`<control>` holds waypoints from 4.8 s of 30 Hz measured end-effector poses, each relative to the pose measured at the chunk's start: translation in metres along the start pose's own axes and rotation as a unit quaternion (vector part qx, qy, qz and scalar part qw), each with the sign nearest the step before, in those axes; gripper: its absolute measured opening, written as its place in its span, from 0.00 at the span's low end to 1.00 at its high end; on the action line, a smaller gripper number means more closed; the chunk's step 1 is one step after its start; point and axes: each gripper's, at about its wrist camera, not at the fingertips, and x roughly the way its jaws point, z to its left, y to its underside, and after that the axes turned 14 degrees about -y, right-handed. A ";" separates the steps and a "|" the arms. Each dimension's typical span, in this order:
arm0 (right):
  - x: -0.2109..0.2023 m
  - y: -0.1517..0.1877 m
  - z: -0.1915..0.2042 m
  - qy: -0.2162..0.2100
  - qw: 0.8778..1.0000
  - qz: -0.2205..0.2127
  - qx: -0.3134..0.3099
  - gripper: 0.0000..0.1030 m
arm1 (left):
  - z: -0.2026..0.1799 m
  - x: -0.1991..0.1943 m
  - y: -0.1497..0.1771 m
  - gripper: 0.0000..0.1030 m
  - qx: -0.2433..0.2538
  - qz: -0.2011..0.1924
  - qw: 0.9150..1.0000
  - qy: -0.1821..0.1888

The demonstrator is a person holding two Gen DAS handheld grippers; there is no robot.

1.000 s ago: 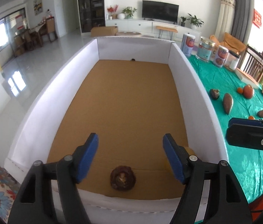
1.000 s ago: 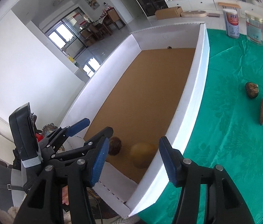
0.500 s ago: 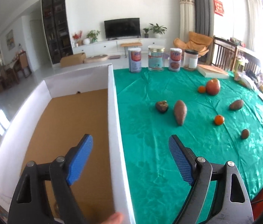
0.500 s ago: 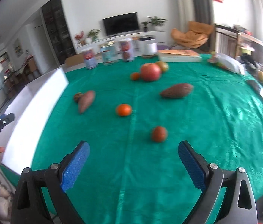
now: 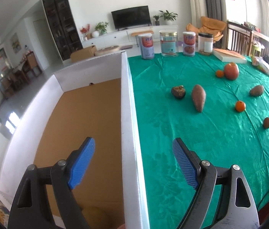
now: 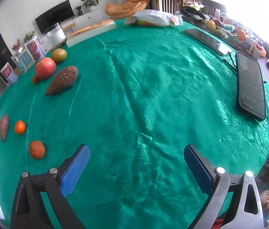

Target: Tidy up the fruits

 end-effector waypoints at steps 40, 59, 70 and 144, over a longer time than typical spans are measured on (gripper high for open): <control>0.053 -0.072 -0.048 0.061 0.996 -0.064 0.003 1.00 | -0.159 0.074 -0.005 0.96 0.014 0.070 0.992 0.107; 0.053 -0.072 -0.048 0.061 0.996 -0.064 0.003 1.00 | -0.159 0.074 -0.005 0.97 0.014 0.070 0.992 0.107; 0.053 -0.072 -0.048 0.060 0.996 -0.064 0.003 1.00 | -0.159 0.074 -0.005 0.97 0.014 0.070 0.992 0.108; 0.054 -0.072 -0.048 0.060 0.996 -0.064 0.003 1.00 | -0.160 0.075 -0.005 0.97 0.014 0.070 0.992 0.108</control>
